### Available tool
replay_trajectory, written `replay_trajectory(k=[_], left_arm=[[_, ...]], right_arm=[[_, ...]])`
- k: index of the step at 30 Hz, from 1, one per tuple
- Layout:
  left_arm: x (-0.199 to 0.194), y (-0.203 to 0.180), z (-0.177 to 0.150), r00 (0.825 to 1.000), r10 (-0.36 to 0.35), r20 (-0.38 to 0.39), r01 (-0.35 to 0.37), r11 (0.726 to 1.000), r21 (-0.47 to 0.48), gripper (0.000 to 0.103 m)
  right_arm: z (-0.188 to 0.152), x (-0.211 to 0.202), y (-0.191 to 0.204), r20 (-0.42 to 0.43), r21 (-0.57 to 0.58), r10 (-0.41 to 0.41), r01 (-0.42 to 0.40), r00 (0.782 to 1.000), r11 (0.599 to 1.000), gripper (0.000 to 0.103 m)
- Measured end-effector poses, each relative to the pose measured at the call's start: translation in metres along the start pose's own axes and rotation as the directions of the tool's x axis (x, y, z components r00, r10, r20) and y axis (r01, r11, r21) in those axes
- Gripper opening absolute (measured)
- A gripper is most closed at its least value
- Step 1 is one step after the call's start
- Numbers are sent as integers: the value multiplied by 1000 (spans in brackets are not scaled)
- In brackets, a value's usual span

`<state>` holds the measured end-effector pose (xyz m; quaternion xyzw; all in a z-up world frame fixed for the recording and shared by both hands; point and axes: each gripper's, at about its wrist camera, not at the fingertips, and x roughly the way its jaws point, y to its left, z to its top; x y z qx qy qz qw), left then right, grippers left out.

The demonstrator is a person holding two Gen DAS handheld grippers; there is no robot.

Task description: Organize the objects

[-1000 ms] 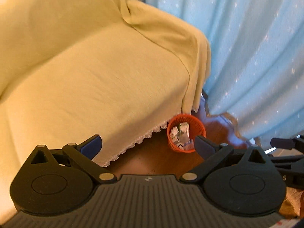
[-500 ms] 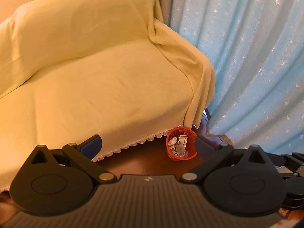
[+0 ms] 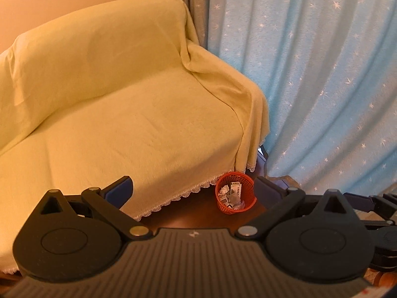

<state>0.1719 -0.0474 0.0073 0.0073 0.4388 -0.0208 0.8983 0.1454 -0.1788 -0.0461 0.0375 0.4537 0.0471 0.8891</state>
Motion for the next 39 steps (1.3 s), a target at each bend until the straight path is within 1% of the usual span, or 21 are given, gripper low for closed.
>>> replay_trajectory(k=[6,13,19,27,39], left_arm=[[-10,8,-14,1000,-27,-7,27,999,28,102],[-8,15,-35,999,-36,-30,38,997,62,102],[-4,17,-48,998,-45,-49,49,995,83,102],[-5,19,-49,998,-49,-47,54,994,98,102],[-8,19,-52,997,-47,-53,51,995,90,102]], right_arm=[[-11,-14,12,3,8,-41,41,999,999,64],[-31,-19,22,-23,7,-66,67,998,998,64],[-41,-23,22,-35,15,-90,90,995,996,64],[-43,-25,25,-32,21,-95,96,995,995,64],[-42,-24,26,-34,14,-87,88,996,996,64]])
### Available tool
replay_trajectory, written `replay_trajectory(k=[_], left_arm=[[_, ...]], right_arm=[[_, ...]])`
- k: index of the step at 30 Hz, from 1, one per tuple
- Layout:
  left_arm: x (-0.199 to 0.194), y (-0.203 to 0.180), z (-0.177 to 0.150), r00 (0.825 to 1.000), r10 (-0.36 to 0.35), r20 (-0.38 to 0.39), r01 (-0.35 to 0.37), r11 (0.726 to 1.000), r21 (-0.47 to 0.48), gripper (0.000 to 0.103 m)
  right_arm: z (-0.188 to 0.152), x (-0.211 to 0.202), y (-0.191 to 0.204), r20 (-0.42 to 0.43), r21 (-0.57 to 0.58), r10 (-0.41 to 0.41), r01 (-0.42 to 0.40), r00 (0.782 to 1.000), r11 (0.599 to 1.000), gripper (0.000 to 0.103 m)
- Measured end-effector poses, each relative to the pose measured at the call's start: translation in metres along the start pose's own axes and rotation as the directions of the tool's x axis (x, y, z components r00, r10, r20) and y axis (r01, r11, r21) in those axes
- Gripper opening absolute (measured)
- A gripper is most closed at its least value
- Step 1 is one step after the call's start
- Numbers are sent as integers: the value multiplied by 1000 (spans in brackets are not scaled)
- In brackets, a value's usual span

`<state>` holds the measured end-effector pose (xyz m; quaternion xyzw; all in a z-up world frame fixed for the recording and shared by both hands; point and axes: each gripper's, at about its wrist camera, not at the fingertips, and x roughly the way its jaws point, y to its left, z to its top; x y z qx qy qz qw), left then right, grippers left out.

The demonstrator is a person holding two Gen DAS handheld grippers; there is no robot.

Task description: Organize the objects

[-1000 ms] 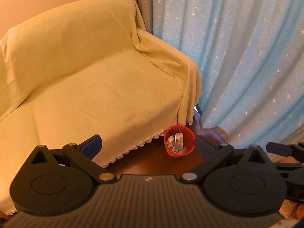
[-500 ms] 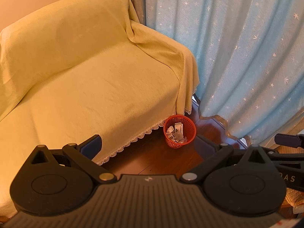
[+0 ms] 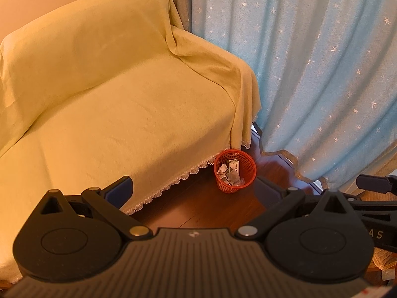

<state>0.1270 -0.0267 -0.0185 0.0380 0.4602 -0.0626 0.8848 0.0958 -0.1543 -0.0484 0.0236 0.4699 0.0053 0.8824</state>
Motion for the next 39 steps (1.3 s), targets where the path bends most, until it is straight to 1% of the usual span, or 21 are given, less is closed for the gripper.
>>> replay_trajectory(k=[8,22,39], left_arm=[[-1,5,-3,1000,-3,-5,3,1000,-3,102],[-1,2,-6,1000,-5,-12,5,1000,1,102],[6,-1,-10,999,5,-37,-5,1000,10,102]], right_arm=[[-2,0,1,-1,-2,1,-1,1000,1000,64],[-1,1,1,5,3,1,-1,1000,1000,64],[1,3,0,6,5,0,0,1000,1000,64]])
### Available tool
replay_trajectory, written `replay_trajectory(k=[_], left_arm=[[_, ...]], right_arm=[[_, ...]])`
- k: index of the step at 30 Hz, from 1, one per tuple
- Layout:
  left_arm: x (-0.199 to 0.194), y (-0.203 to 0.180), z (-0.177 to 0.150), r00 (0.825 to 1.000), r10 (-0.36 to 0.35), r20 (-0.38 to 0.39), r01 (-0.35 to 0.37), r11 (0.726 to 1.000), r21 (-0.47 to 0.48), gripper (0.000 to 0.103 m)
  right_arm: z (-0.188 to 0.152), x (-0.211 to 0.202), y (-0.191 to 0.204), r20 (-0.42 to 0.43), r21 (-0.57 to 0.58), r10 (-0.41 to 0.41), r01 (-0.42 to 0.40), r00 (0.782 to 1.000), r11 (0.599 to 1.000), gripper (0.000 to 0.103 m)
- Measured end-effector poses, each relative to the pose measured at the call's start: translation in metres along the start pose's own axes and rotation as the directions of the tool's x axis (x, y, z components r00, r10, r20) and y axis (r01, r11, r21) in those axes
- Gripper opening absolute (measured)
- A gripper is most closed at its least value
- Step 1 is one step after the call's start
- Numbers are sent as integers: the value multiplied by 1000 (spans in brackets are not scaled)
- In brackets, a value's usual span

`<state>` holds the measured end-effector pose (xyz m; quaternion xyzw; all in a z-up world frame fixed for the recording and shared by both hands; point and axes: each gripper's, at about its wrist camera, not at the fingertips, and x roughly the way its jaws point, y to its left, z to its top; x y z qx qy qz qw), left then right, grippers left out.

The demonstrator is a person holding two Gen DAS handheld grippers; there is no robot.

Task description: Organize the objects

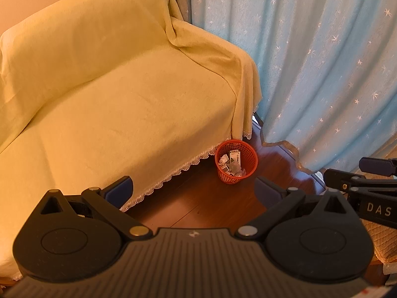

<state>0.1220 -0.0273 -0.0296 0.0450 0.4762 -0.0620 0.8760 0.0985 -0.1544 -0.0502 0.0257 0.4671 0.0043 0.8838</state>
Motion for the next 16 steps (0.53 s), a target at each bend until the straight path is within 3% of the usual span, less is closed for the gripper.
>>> replay_trajectory(k=[16], left_arm=[[0,0,-3,1000,-3,4,3,1000,-12,102]], right_arm=[[0,1,3,-6,-7,4,-4,1000,1000,64]])
